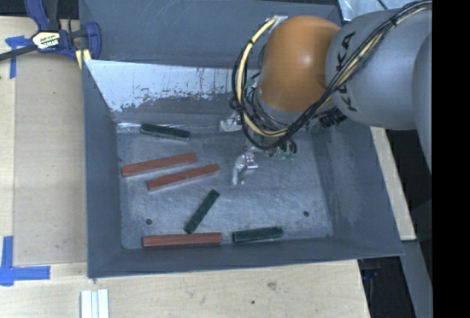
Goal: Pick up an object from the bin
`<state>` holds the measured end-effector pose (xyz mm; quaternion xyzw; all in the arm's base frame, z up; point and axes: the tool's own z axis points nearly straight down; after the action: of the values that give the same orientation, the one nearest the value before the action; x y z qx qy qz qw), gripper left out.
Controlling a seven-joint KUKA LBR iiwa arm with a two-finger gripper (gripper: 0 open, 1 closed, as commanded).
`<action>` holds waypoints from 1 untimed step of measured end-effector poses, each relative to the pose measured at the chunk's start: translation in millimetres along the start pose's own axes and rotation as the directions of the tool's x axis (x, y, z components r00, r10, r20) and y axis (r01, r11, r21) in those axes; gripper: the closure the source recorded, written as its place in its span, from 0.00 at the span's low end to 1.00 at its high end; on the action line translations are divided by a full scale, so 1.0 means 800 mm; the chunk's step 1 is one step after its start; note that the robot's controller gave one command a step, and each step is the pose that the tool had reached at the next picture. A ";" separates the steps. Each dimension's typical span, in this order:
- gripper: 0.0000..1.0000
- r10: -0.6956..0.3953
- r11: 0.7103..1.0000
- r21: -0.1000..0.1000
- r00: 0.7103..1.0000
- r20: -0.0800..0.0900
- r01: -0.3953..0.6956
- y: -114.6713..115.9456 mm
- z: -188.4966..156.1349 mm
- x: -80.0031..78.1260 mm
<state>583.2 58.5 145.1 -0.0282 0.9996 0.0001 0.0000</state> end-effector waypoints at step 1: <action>1.00 -0.157 0.988 0.002 0.987 0.032 0.157 0.008 0.082 -0.039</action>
Offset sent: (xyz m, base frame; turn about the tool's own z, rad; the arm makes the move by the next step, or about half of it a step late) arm 0.0000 0.0000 0.0000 0.0000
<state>614.3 66.4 79.4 -0.1070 0.9941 0.0010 0.0162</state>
